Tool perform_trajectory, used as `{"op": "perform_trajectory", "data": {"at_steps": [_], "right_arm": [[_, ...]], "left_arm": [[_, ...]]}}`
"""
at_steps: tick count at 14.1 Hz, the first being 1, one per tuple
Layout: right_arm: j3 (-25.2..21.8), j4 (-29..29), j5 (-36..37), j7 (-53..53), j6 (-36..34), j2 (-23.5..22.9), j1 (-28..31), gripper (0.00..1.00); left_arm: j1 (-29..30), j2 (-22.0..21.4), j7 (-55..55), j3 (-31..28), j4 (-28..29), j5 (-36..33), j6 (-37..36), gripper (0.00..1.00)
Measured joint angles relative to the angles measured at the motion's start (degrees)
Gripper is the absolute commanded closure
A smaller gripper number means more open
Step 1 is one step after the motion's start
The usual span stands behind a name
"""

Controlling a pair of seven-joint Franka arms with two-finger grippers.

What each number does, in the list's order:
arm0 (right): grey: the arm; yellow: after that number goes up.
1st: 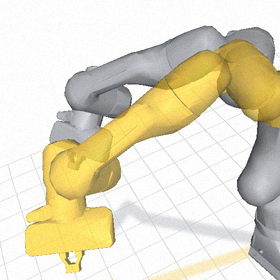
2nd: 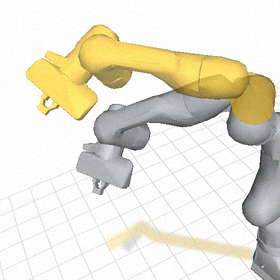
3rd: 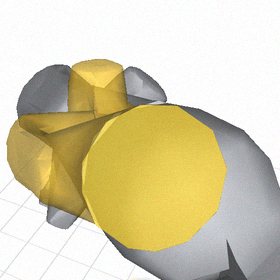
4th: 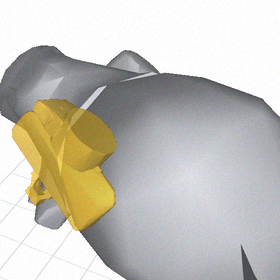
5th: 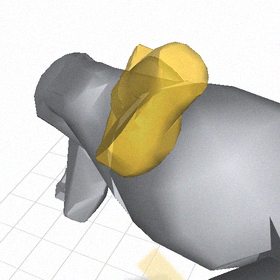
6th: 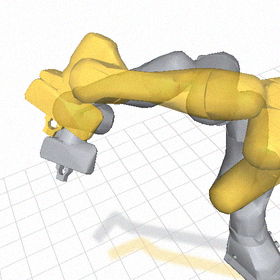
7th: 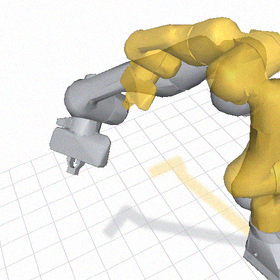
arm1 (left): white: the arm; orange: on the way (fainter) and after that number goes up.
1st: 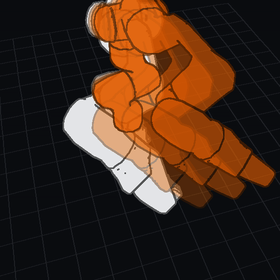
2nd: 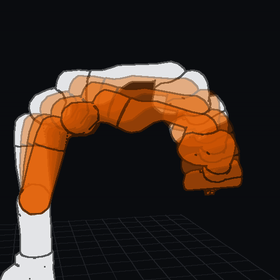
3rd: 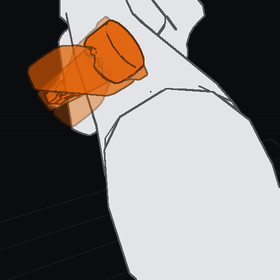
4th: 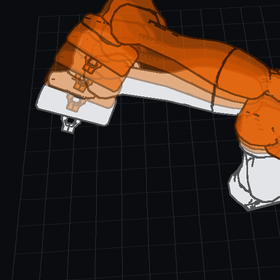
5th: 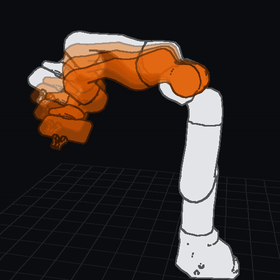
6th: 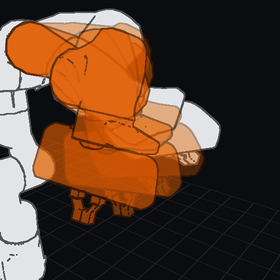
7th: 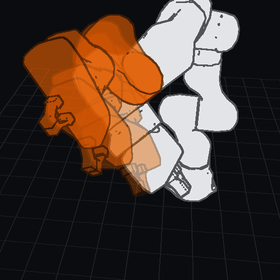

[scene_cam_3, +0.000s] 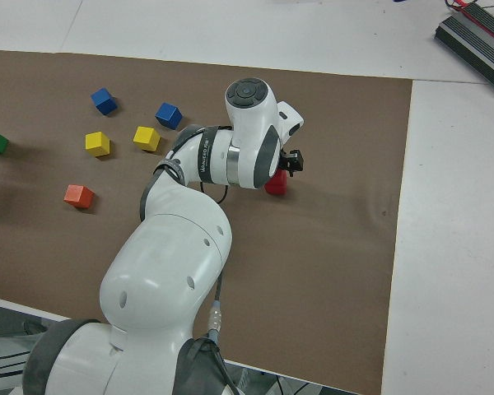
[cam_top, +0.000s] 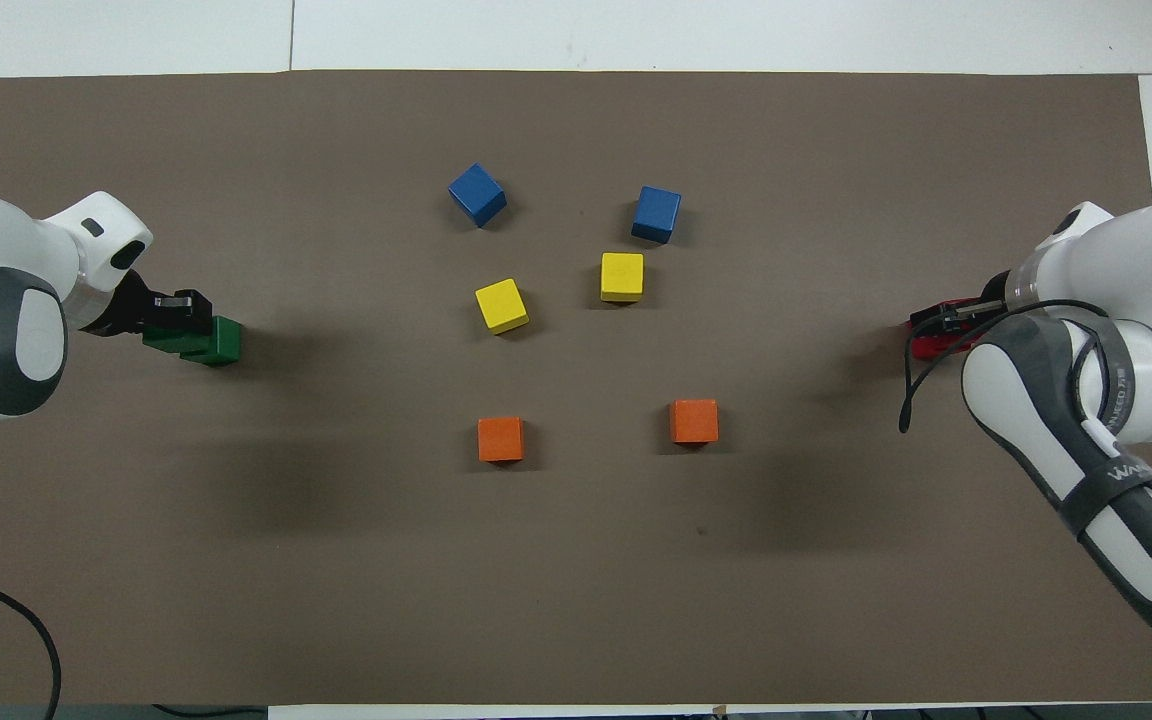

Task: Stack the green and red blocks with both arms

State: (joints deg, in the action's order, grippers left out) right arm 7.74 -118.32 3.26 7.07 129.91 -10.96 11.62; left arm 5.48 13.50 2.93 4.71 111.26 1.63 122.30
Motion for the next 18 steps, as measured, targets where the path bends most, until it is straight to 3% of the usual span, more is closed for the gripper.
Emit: {"op": "perform_trajectory", "data": {"at_steps": [5, 10, 18], "right_arm": [[0.0, 1.1, 0.0, 0.0, 0.0, 0.0, 0.0, 0.0], [0.2, 6.0, 0.0, 0.0, -2.7, 0.1, -0.2, 0.0], [0.8, 18.9, 0.0, 0.0, -21.4, 3.5, -0.3, 0.0]], "left_arm": [[-0.1, 0.0, 0.0, 0.1, 0.1, 0.0, 0.1, 1.0], [-1.3, 0.0, 0.9, 0.3, 0.1, 0.0, 0.1, 1.0], [-1.2, 0.0, 2.4, -0.3, 0.1, 0.0, 0.1, 1.0]]}}
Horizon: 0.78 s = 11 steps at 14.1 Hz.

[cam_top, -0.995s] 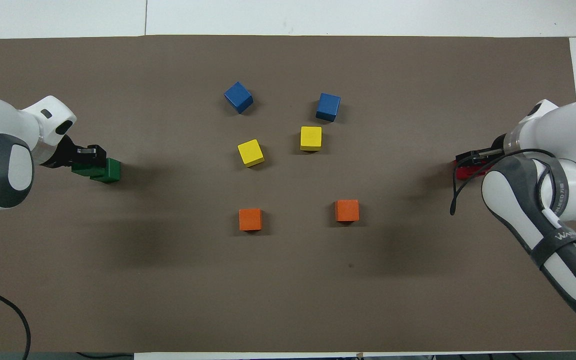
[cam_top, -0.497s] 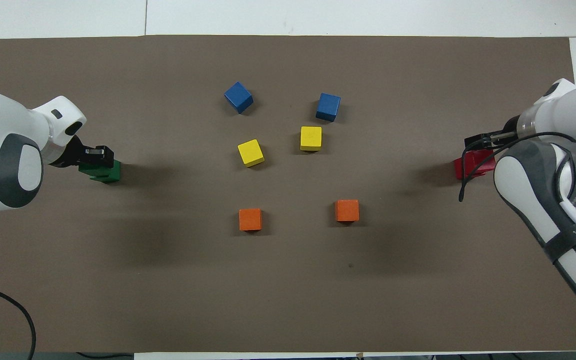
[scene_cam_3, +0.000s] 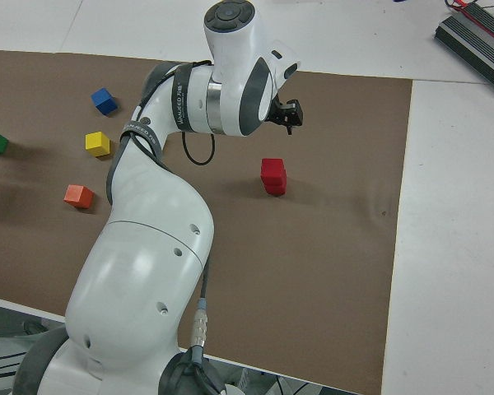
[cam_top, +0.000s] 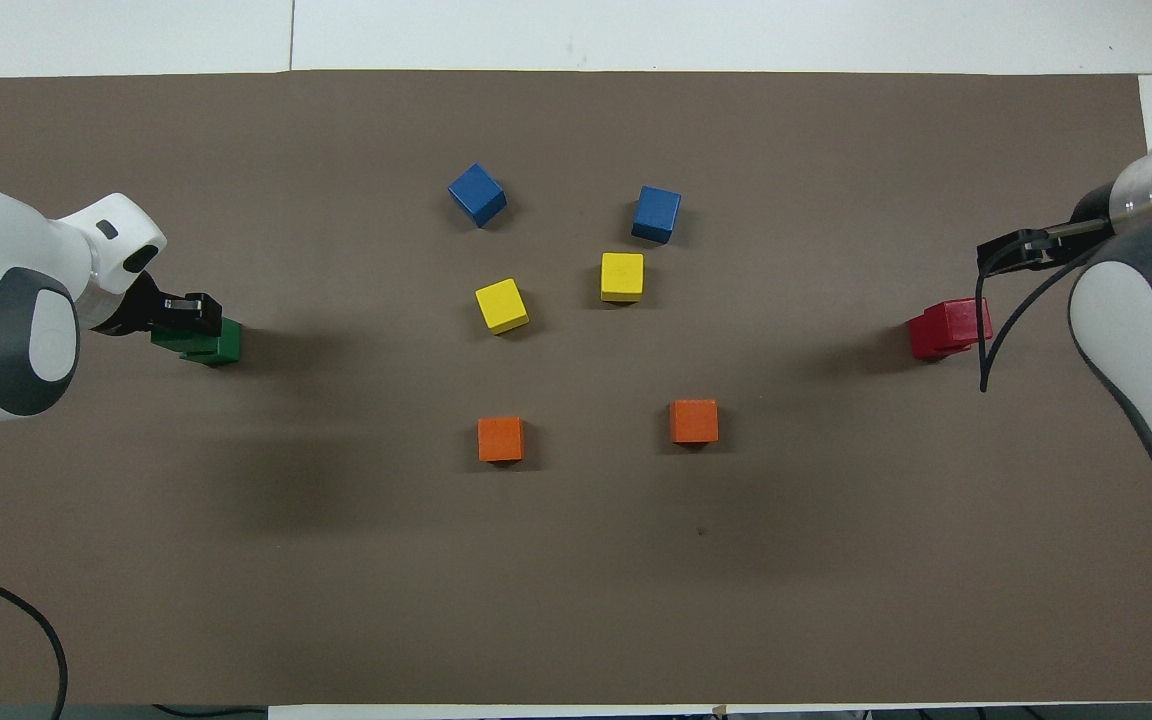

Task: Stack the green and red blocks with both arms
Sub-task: 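Open the right gripper and withdraw it from the red stack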

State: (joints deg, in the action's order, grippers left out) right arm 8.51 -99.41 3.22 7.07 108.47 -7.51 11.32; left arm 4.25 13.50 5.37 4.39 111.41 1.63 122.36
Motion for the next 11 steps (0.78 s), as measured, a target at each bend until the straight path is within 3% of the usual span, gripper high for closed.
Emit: {"op": "perform_trajectory", "data": {"at_steps": [6, 10, 11], "right_arm": [[0.2, 0.4, 0.0, -0.2, -12.1, 9.2, -0.2, 0.0], [0.1, 0.4, 0.0, -1.3, -12.9, 10.3, -0.1, 0.0], [0.1, 0.4, 0.0, -1.4, -13.0, 10.4, 0.1, 0.0]], "left_arm": [[0.2, 0.0, 0.0, -0.1, 0.0, 0.0, 0.0, 1.0], [0.5, 0.0, 0.0, -0.1, 0.1, 0.0, 0.4, 1.0], [0.6, 0.0, 0.0, -0.1, 0.2, 0.0, 0.4, 0.62]]}}
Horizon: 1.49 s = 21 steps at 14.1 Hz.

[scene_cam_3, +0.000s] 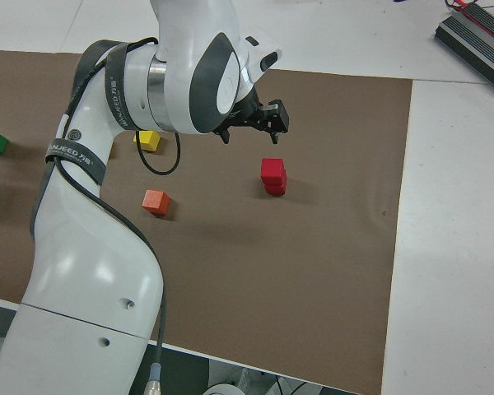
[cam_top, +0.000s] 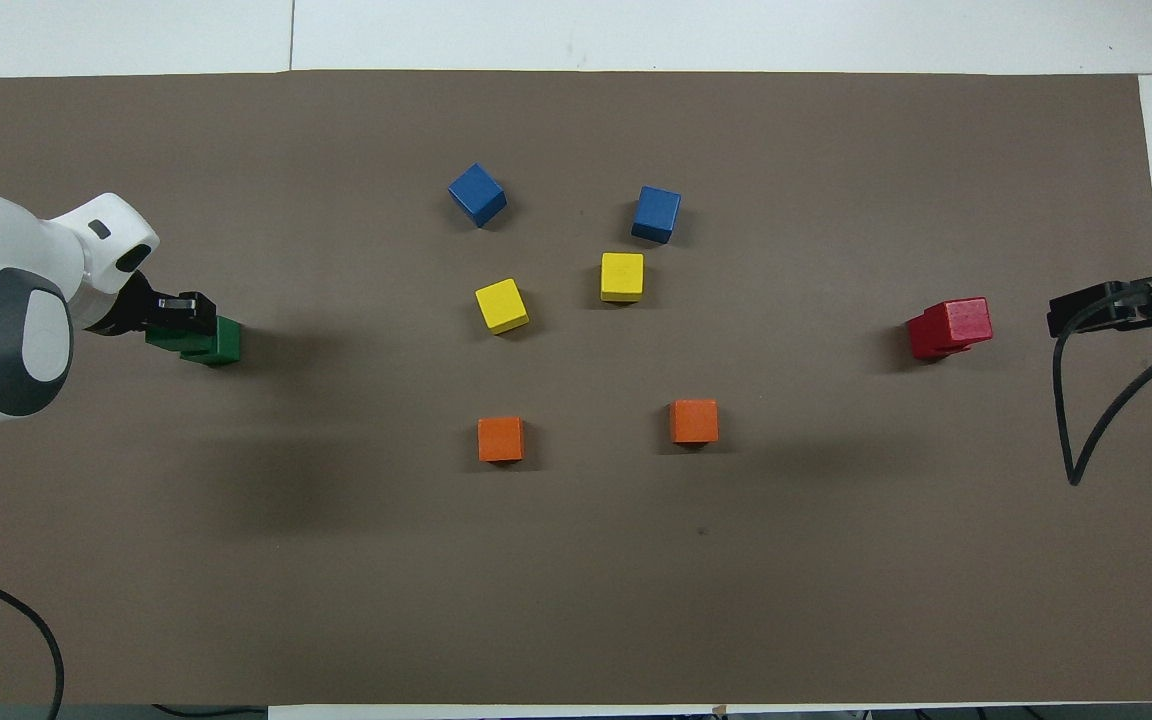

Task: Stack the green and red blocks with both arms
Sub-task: 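Open the right gripper and withdraw it from the red stack, then open the left gripper and withdraw it from the green stack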

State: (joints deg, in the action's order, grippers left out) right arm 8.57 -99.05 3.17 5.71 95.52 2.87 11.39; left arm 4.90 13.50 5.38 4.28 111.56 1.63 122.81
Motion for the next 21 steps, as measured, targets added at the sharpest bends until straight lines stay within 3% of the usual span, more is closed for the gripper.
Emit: {"op": "perform_trajectory", "data": {"at_steps": [1, 3, 7, 8, 11, 16, 21], "right_arm": [[-0.1, 0.0, 0.0, 0.0, -0.1, 0.2, 0.1, 0.0], [-0.1, 0.0, 0.0, 0.0, -0.3, 0.5, 0.1, 0.0], [0.2, 0.0, 0.0, 0.0, -0.4, 0.7, -0.1, 0.0], [0.3, 0.0, 0.0, 0.0, -0.4, 0.7, -0.1, 0.0], [0.7, 0.0, -0.6, -0.6, -0.4, 1.3, -0.7, 0.0], [-10.5, 0.0, -1.0, -0.8, -0.7, 1.8, -10.6, 0.0], [-11.3, 0.2, -1.5, -0.8, -0.8, 1.9, -10.7, 0.0]], "left_arm": [[0.2, 0.0, 0.0, 0.0, 0.1, 0.0, 0.1, 0.24], [0.4, 0.0, -0.1, 0.0, 0.4, 0.0, 0.3, 0.12], [0.3, 0.0, -3.3, 0.2, 1.4, 0.0, 2.0, 0.08], [0.1, 0.0, -4.2, 0.2, 1.5, 0.0, 2.4, 0.01], [-0.1, 0.0, -5.0, 0.4, 1.6, 0.0, 2.5, 0.0], [-0.1, -0.4, -5.0, 0.3, 1.4, 0.0, 2.3, 0.0], [0.1, -2.5, -5.0, 0.1, -3.9, -0.1, -6.4, 0.0]]}}
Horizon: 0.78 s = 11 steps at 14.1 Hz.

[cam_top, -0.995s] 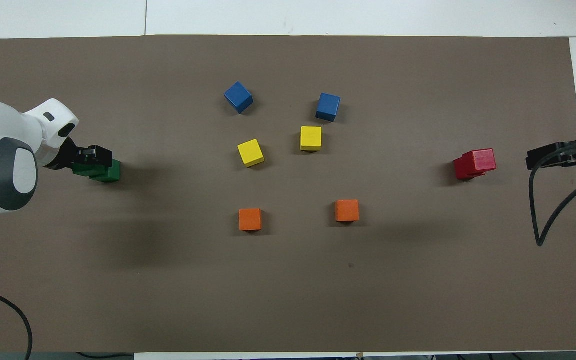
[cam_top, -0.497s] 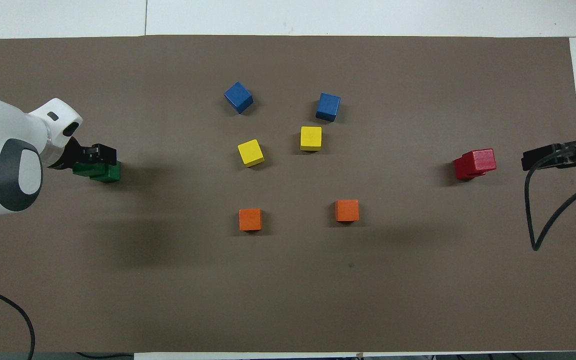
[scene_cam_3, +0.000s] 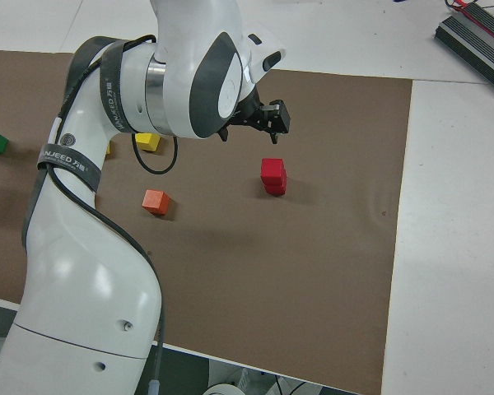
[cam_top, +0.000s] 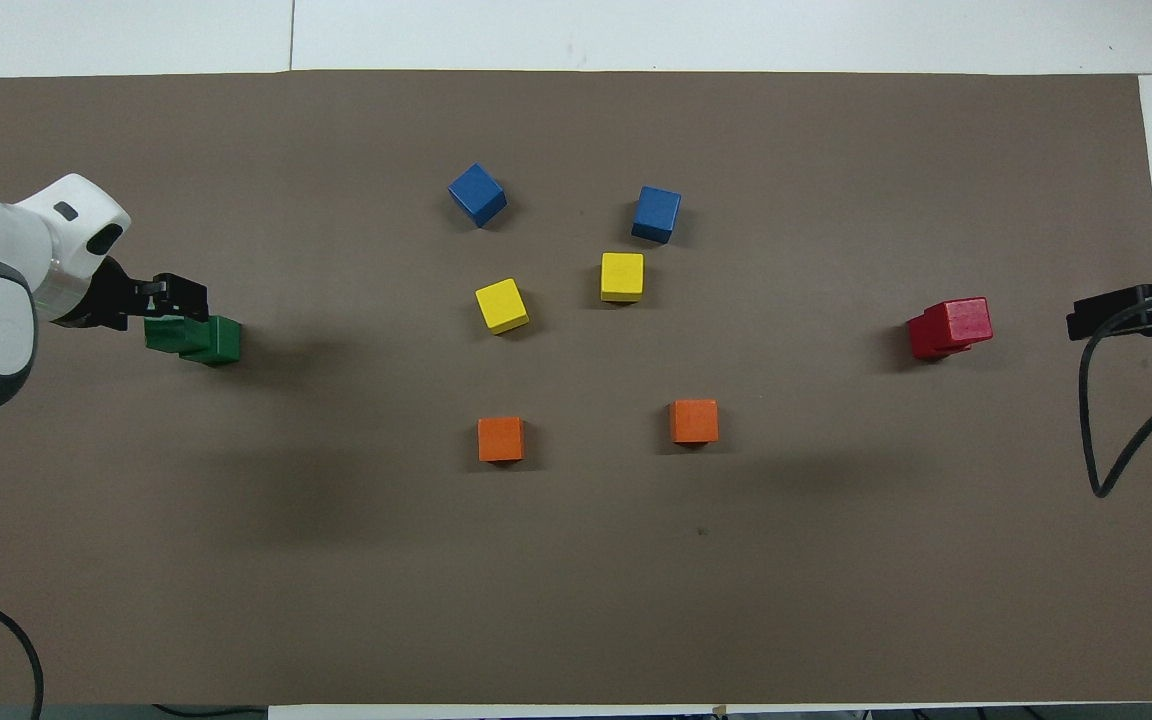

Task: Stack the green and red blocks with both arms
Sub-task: 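Open the left gripper and withdraw it from the green stack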

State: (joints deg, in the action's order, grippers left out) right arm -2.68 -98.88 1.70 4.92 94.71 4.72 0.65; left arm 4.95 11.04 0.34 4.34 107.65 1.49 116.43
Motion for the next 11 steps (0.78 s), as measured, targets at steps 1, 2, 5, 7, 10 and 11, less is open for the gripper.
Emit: {"op": "perform_trajectory", "data": {"at_steps": [1, 2, 5, 7, 10, 11], "right_arm": [[0.0, 0.0, -0.3, 0.0, 0.0, 0.0, 0.0, 0.0], [0.0, 0.0, -0.5, 0.0, -0.1, 0.0, 0.0, 0.0], [0.0, 0.0, -0.6, 0.0, -0.1, 0.0, 0.0, 0.0], [0.0, 0.1, -0.6, 0.0, -0.2, 0.0, 0.0, 0.0], [0.0, 2.8, -0.6, 0.0, -3.3, -1.2, 0.0, 0.0], [0.0, 3.9, -0.6, 0.0, -4.0, -1.9, 0.0, 0.0]], "left_arm": [[0.0, -0.7, 0.0, 0.0, -1.4, 0.0, -2.1, 0.0], [0.0, -1.7, 0.0, 0.0, -2.3, 0.0, -3.7, 0.0], [-0.1, -6.1, 0.0, 0.2, -3.2, 0.0, -8.4, 0.0], [-0.1, -9.4, 0.0, 0.2, -3.2, 0.0, -12.1, 0.0], [-0.2, -13.3, 0.0, 0.3, -3.1, 0.0, -17.4, 0.0], [-0.2, -14.0, 0.0, 0.3, -3.0, 0.0, -18.3, 0.0]]}}
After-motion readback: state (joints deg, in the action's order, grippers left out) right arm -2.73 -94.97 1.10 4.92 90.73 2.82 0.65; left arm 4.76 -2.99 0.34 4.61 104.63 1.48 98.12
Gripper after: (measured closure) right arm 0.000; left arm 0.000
